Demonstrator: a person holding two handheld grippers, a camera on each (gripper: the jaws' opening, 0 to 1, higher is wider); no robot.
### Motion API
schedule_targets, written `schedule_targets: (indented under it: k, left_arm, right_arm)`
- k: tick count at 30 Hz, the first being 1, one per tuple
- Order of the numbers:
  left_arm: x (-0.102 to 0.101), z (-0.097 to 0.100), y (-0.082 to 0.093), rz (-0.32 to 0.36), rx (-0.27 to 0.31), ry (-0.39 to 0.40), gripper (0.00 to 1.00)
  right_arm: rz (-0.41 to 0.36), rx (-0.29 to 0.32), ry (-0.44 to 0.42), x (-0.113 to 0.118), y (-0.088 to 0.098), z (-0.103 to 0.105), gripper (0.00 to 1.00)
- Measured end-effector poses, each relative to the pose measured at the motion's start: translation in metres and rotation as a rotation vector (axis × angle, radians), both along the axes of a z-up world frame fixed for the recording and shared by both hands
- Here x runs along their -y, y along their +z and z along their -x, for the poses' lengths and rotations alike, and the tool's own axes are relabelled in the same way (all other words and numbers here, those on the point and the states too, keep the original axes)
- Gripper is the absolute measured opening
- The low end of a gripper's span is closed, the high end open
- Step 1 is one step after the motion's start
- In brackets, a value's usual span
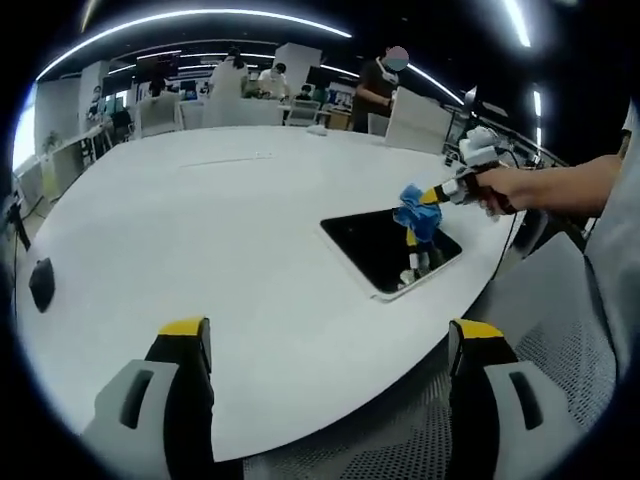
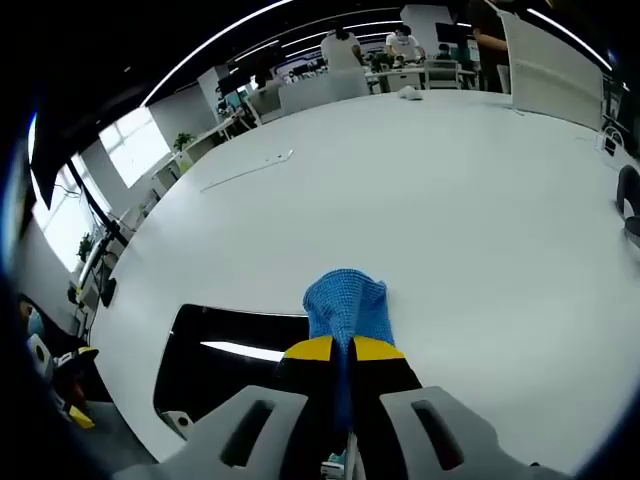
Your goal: Wipe the mirror surface with the cleaning cloth until all visible marks leave the cleaned area.
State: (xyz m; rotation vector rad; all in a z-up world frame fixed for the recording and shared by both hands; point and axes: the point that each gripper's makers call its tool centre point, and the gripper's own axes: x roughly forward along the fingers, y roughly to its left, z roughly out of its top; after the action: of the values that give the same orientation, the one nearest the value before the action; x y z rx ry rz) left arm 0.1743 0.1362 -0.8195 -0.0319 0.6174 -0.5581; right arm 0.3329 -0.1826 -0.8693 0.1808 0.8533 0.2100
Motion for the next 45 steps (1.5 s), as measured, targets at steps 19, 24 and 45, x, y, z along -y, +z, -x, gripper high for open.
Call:
schedule_targets:
  k: [19,24,45]
  left_arm:
    - [0.004,0.003,0.002,0.012,-0.007,-0.022,0.99]
    - [0.005,0.004,0.003,0.014,-0.01,-0.024,0.99]
    - [0.005,0.004,0.001,0.008,-0.016,-0.032,0.95]
  right_arm:
    - [-0.016,-0.041,-0.017,-0.021,-0.007,-0.003,0.0]
    - [-0.011,-0.039,0.013,-0.039,-0.005,-0.001,0.0]
    - [-0.056,-0.062,0.07,-0.098,-0.012,-0.011,0.0]
